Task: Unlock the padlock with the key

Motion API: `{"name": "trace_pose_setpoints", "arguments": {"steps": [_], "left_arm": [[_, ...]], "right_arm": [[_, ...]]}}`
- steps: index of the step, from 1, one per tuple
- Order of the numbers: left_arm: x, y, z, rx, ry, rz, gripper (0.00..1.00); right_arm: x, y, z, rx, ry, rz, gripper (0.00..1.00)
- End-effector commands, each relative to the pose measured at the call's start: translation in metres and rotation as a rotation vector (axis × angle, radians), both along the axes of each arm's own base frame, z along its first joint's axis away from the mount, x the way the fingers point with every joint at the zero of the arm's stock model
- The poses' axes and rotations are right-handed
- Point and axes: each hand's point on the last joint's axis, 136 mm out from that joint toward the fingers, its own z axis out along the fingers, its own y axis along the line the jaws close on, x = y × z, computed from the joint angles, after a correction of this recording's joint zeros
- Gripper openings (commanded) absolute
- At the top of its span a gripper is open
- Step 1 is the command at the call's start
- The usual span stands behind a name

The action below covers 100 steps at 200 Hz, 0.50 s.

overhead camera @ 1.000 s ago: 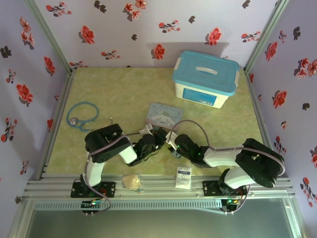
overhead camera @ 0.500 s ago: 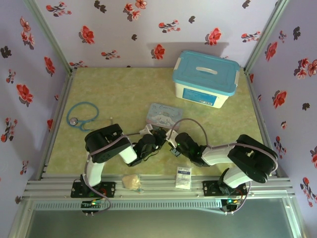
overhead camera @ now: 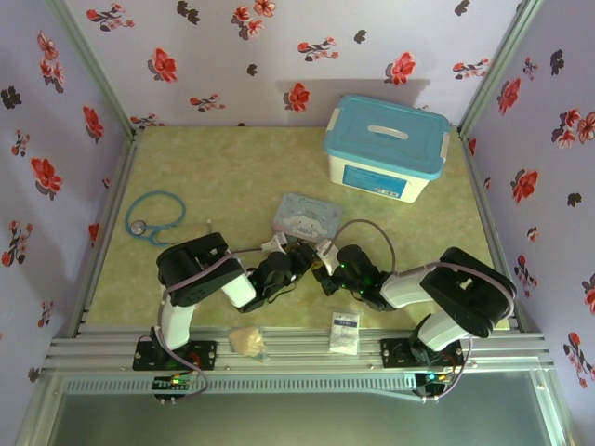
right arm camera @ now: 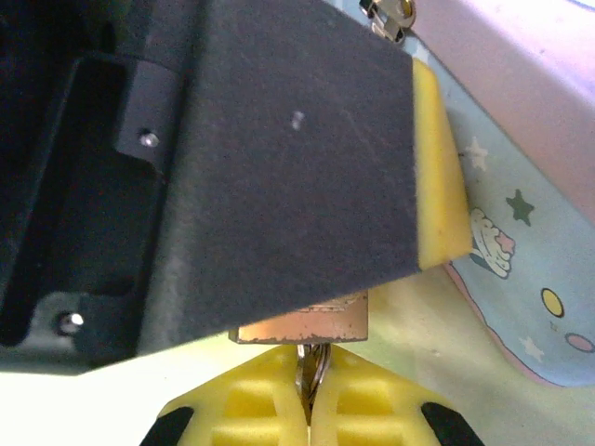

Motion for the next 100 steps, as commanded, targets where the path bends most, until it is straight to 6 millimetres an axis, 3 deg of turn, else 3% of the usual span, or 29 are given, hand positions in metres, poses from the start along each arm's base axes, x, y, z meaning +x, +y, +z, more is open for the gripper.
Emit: {"name": "trace_pose_setpoints", "arguments": {"steps": [1, 22, 49, 100], "left_arm": [[-0.006, 0.001, -0.013, 0.108, -0.006, -0.052, 0.22], [-0.009, 0.002, -0.018, 0.129, 0.011, -0.063, 0.19], [-0.008, 0.015, -0.026, 0.152, 0.037, -0.059, 0.09], [-0.013, 0.044, -0.039, 0.332, 0.048, -0.100, 0.14]], "right_arm": [[-0.005, 0.026, 0.024, 0.113, -0.012, 0.075, 0.03], [-0.005, 0.027, 0.021, 0.088, -0.007, 0.064, 0.06], [-0.006, 0.025, 0.017, 0.071, 0.017, 0.046, 0.20], [0.014, 0.002, 0.053, 0.271, 0.147, -0.161, 0.35]]}}
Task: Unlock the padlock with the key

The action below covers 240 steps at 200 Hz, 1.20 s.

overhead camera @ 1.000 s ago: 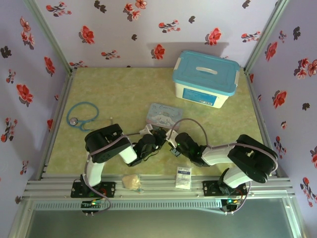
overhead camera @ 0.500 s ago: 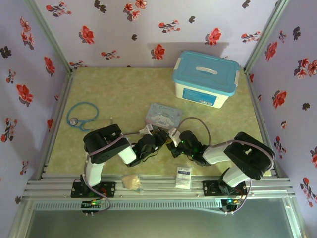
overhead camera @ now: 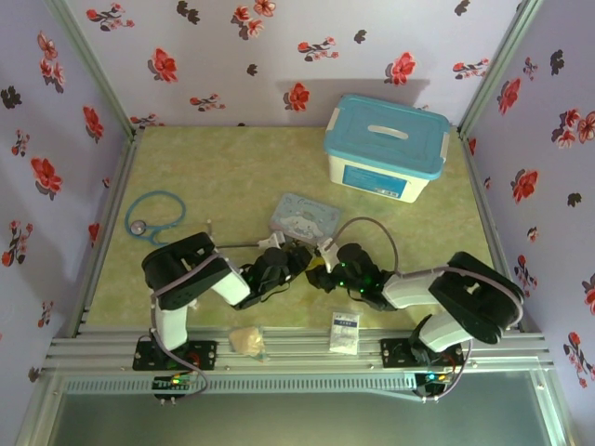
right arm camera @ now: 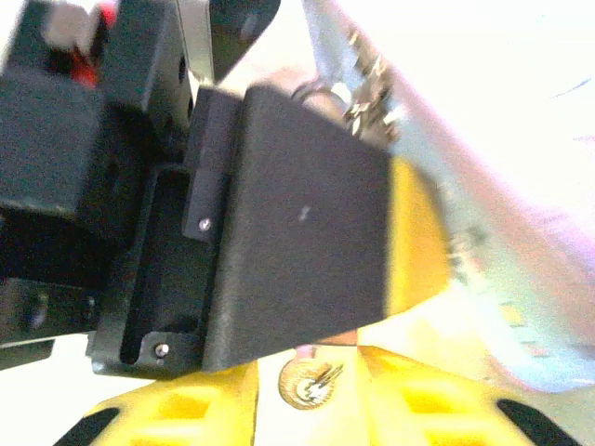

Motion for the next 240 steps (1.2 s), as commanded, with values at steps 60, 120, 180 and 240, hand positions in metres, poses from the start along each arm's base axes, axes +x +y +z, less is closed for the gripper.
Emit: {"name": "trace_pose_setpoints", "arguments": {"steps": [60, 120, 180, 240], "left_arm": [[-0.019, 0.037, -0.055, 0.244, 0.099, -0.073, 0.18], [-0.029, 0.058, -0.066, 0.395, 0.131, -0.119, 0.24], [-0.031, 0.072, -0.071, 0.567, 0.140, -0.186, 0.26], [-0.028, 0.089, -0.069, 0.744, 0.127, -0.229, 0.27]], "right_arm": [[0.042, -0.007, 0.031, 0.140, 0.077, -0.223, 0.35], [0.051, -0.007, 0.031, 0.146, 0.079, -0.269, 0.33], [0.050, -0.004, 0.022, 0.146, 0.109, -0.268, 0.31], [0.051, -0.006, 0.020, 0.135, 0.109, -0.273, 0.30]]}}
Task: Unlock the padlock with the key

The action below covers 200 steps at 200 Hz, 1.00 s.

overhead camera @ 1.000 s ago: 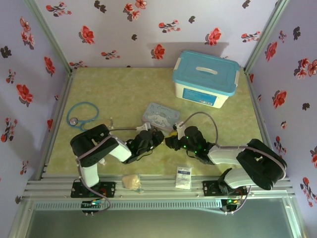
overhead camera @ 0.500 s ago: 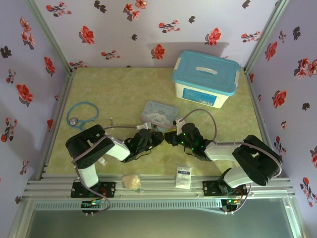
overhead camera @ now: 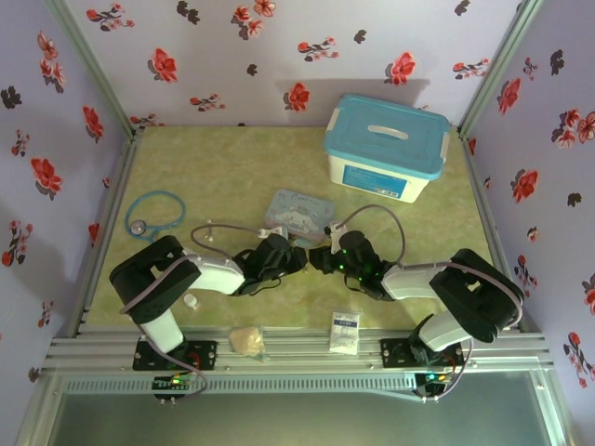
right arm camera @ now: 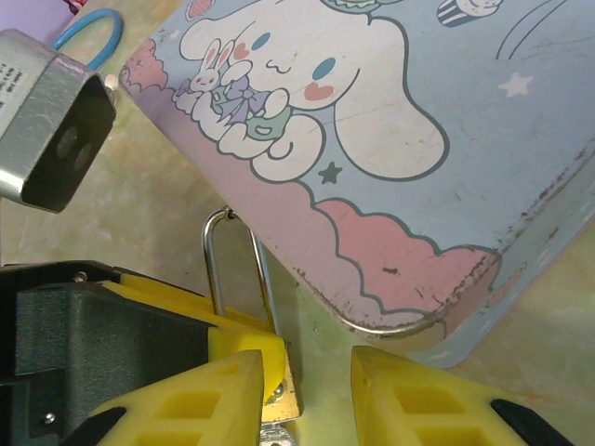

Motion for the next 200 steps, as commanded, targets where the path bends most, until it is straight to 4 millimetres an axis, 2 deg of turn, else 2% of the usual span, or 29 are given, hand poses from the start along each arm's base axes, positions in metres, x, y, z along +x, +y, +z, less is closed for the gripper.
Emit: {"name": "trace_pose_setpoints", "arguments": {"steps": [1, 59, 93, 123, 160, 200], "left_arm": [[-0.023, 0.066, -0.062, 0.374, 0.119, -0.016, 0.27], [-0.018, 0.059, -0.061, 0.420, 0.108, -0.046, 0.27], [-0.022, 0.075, -0.062, 0.512, 0.117, -0.053, 0.24], [-0.025, 0.093, -0.054, 0.611, 0.102, -0.068, 0.19], [-0.023, 0.089, -0.047, 0.617, 0.086, -0.088, 0.16], [-0.020, 0.093, -0.036, 0.769, 0.070, -0.138, 0.15]], "right_arm": [[0.010, 0.002, 0.008, 0.016, -0.020, -0.030, 0.30], [0.011, 0.000, 0.004, 0.005, -0.017, -0.038, 0.29], [0.009, -0.002, 0.000, 0.000, -0.006, -0.044, 0.29], [0.010, -0.005, -0.002, -0.011, -0.010, -0.057, 0.29], [0.012, -0.004, -0.005, -0.017, -0.007, -0.058, 0.29], [0.011, -0.002, -0.009, -0.014, 0.003, -0.054, 0.28]]}}
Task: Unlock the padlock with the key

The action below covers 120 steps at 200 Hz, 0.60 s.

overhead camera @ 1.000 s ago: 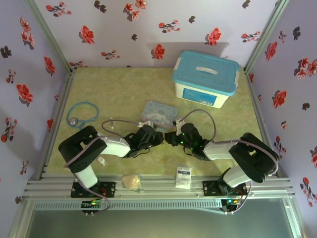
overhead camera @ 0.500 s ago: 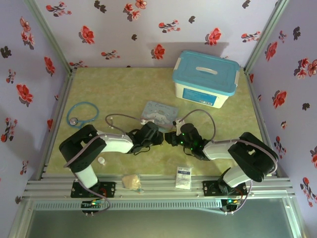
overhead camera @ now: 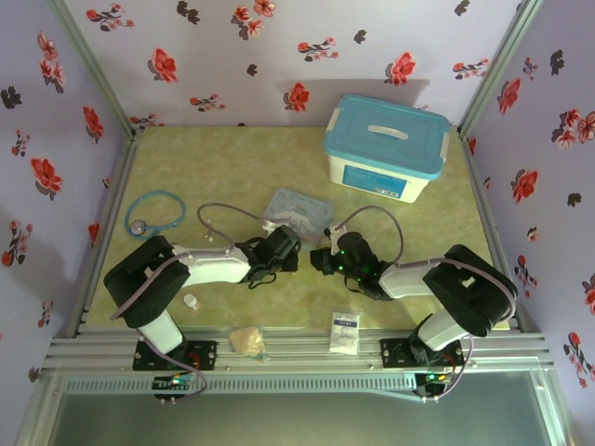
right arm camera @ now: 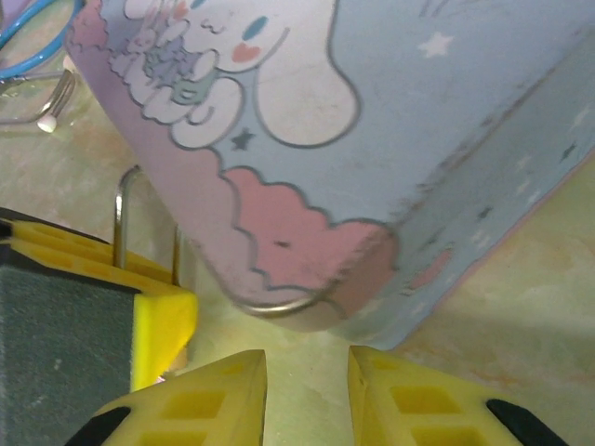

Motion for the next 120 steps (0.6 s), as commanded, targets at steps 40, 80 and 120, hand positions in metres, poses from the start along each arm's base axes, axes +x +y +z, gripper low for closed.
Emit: {"name": "trace_pose_setpoints", "arguments": {"steps": [40, 80, 120], "left_arm": [[-0.026, 0.071, -0.027, 0.522, 0.092, -0.075, 0.15], [-0.023, 0.062, -0.026, 0.582, 0.069, -0.104, 0.18], [-0.025, 0.049, -0.026, 0.582, 0.059, -0.126, 0.28]], "right_arm": [[0.008, 0.002, 0.005, 0.024, -0.017, -0.033, 0.29], [0.014, 0.000, 0.005, 0.023, -0.020, -0.064, 0.29], [0.015, 0.003, 0.004, 0.034, -0.013, -0.070, 0.28]]}}
